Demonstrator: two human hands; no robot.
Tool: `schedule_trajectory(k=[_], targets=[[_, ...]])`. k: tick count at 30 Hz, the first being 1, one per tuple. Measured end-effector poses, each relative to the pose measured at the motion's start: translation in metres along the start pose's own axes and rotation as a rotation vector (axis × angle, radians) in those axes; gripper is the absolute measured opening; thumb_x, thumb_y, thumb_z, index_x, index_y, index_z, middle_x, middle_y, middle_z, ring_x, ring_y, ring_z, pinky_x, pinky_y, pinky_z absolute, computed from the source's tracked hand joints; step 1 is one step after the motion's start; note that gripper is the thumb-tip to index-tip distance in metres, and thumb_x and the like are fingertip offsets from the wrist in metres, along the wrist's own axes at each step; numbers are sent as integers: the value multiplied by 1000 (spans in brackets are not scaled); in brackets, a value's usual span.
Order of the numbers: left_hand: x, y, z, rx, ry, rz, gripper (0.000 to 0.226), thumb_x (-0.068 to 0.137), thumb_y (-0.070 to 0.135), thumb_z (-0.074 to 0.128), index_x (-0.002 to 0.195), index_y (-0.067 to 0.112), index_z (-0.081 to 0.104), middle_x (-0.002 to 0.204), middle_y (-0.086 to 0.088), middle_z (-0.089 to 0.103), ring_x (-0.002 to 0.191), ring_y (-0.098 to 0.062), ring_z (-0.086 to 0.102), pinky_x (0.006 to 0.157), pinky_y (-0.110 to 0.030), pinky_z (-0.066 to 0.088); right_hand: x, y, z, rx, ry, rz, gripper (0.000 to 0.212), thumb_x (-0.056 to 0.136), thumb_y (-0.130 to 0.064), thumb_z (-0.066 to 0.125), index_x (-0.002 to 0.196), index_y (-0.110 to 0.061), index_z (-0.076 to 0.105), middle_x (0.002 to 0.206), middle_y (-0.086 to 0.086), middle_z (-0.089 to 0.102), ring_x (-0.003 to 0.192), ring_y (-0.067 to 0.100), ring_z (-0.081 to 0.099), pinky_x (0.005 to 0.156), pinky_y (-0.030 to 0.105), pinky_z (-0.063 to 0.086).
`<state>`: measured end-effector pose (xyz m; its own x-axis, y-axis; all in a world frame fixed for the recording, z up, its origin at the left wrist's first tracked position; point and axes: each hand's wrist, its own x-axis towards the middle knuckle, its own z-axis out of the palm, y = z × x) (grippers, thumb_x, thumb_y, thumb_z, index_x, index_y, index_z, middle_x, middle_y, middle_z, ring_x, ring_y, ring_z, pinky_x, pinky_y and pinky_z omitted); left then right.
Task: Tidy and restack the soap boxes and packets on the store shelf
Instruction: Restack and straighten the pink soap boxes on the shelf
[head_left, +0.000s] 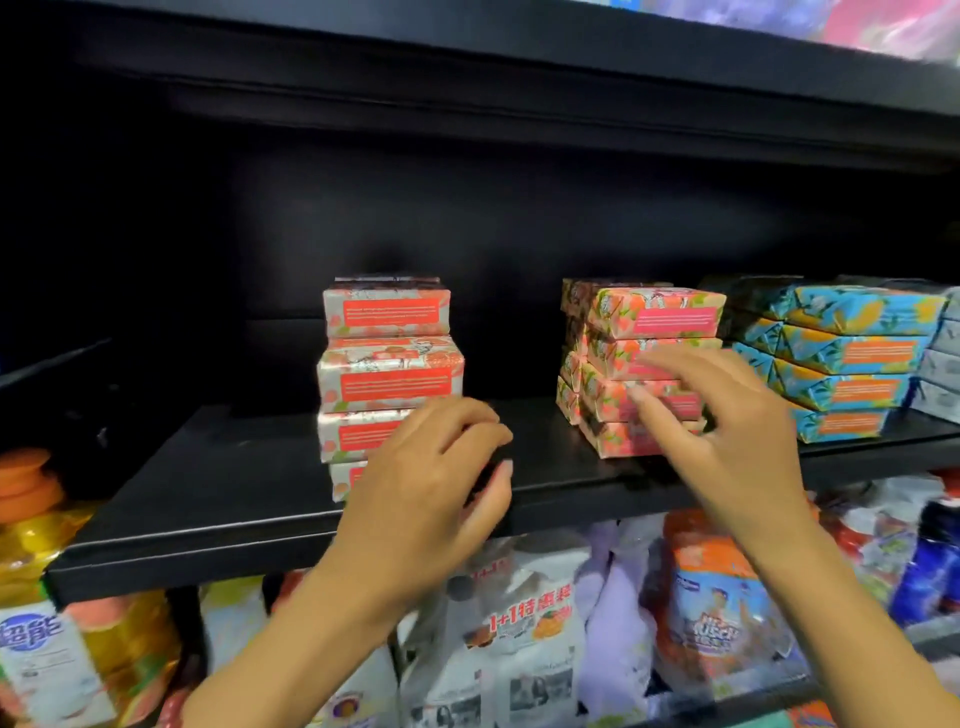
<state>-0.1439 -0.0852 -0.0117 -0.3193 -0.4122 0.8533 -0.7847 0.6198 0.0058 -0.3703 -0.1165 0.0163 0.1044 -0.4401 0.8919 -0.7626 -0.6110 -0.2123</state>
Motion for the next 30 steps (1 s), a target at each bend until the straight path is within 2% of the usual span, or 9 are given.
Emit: schedule_trajectory(k=[4,8,11,15,20,22,25,28,30], targets=[[4,16,38,39,-122,-68,31,87,30,49,96,8,69,95,-3,66,85,-22,62,71,-31,50,37,38,-15,-76,28,-50,36,82,-26,64,112,-8,61,111,6,61,108,21,52,93,17,31],[12,28,65,162,-132,-157,30,87,34,47,86,14,69,83,2,66,73,-19,63,56,-30,52,64,71,-9,-85,-189,-127,58,78,-32,72,127,-9,52,127,7,54,120,21,45,100,19,25],[17,35,77,244,-117,-229,32,89,36,45,77,17,68,73,5,64,66,-17,61,48,-30,48,73,86,0,-79,-311,-180,61,75,-43,70,126,-15,50,124,0,53,118,17,43,95,22,28],[16,35,80,252,-151,-256,38,90,37,43,69,16,67,69,6,63,65,-16,60,48,-32,49,72,89,4,25,-234,-187,56,69,-40,75,115,-15,55,111,-3,55,105,13,43,82,21,29],[20,34,76,172,-161,-318,37,87,46,45,74,23,72,74,15,67,69,-6,63,54,-27,52,61,84,1,37,-108,-299,41,71,-13,76,108,-9,58,106,4,60,100,20,52,82,38,48],[23,38,73,4,-63,-421,34,85,52,47,80,29,72,78,19,68,74,0,64,61,-21,52,55,82,-3,41,-57,-371,36,73,-10,71,107,-6,60,106,7,61,100,23,54,83,41,48],[43,45,63,-511,162,-694,40,79,63,51,75,30,75,77,11,73,74,-4,69,65,-14,52,41,76,-6,22,71,-482,33,72,-4,66,105,1,65,104,13,64,102,27,54,87,41,47],[69,49,46,-933,87,-961,61,57,77,66,76,20,77,75,-13,73,73,-23,72,60,-24,57,31,62,-4,40,190,-615,18,83,-4,59,96,4,69,98,18,67,99,28,56,85,39,46],[74,48,40,-1045,-9,-962,68,55,63,75,86,1,73,86,-23,71,83,-30,72,70,-33,60,28,53,-1,29,254,-667,19,89,-12,60,92,3,72,95,18,69,97,28,57,83,40,49]])
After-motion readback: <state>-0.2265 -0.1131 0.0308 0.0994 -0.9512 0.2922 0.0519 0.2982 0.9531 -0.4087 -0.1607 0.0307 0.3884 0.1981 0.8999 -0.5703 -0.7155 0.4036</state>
